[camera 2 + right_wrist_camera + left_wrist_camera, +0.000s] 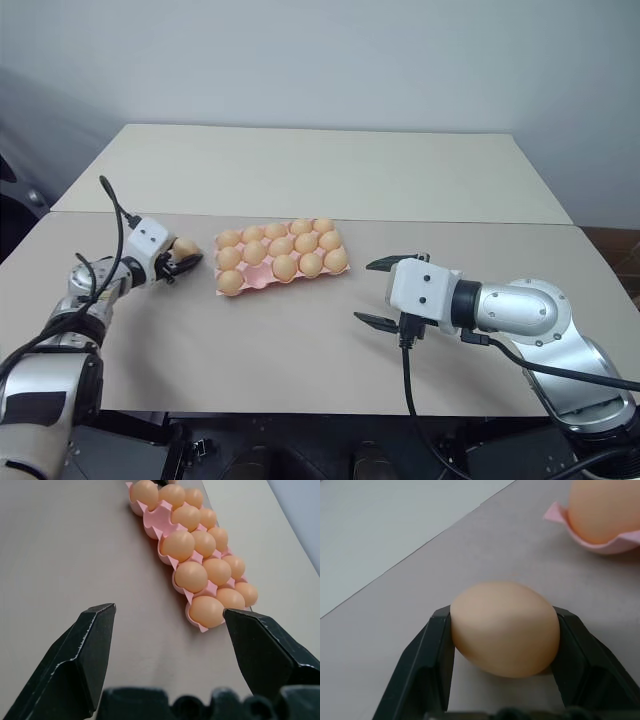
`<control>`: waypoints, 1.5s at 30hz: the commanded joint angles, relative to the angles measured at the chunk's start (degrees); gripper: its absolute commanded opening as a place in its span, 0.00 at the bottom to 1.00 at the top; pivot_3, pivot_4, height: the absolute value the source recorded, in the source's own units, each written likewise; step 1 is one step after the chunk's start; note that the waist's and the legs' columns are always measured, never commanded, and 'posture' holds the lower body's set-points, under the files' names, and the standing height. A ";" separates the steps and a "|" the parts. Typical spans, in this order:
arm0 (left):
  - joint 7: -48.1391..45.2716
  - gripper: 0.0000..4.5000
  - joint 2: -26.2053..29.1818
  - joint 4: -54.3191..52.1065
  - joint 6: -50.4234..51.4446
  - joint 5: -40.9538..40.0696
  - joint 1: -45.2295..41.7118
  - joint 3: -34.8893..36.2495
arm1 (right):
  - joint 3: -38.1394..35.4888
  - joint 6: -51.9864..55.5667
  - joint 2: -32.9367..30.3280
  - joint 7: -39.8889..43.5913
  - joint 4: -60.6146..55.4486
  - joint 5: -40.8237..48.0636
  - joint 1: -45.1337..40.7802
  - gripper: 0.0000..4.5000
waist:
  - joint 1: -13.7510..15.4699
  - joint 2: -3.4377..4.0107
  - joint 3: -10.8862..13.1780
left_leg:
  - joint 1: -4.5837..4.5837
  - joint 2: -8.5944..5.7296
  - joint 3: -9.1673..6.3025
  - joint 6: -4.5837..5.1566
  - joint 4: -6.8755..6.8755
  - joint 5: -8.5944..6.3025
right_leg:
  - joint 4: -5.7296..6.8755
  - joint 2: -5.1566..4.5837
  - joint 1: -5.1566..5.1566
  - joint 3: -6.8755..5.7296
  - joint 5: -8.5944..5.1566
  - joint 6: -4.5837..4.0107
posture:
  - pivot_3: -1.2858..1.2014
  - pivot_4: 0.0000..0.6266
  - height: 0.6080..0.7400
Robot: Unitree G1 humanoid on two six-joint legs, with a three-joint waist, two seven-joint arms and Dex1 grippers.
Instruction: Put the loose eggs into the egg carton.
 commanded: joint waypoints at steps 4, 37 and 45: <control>-6.61 0.53 5.01 -10.50 -4.39 -3.01 3.59 1.60 | -0.67 -0.69 0.22 -0.61 -1.34 -0.05 -0.97 0.90 | 0.33 0.00 0.00 | 0.01 0.00 0.01 -0.01 0.00 0.00 | 0.00 -0.01 0.01 0.00 0.00 0.00 | 0.52 0.24 1.00; -36.16 0.53 -7.09 -23.46 3.10 -15.28 -0.08 -2.92 | -3.01 2.29 0.47 -5.64 -7.74 -0.90 3.19 0.90 | 0.20 0.01 -0.01 | -0.03 -0.01 -0.05 0.00 0.07 0.01 | -0.02 0.01 0.05 0.00 0.00 0.00 | 0.52 0.24 1.00; -35.86 0.99 -7.40 -23.64 2.21 -14.58 -0.42 -2.63 | -2.65 1.99 0.70 -5.84 -7.27 -1.71 3.27 0.90 | 0.15 0.01 -0.01 | -0.02 -0.01 -0.05 0.00 0.08 0.01 | -0.01 0.01 0.05 0.00 0.00 0.00 | 0.52 0.24 1.00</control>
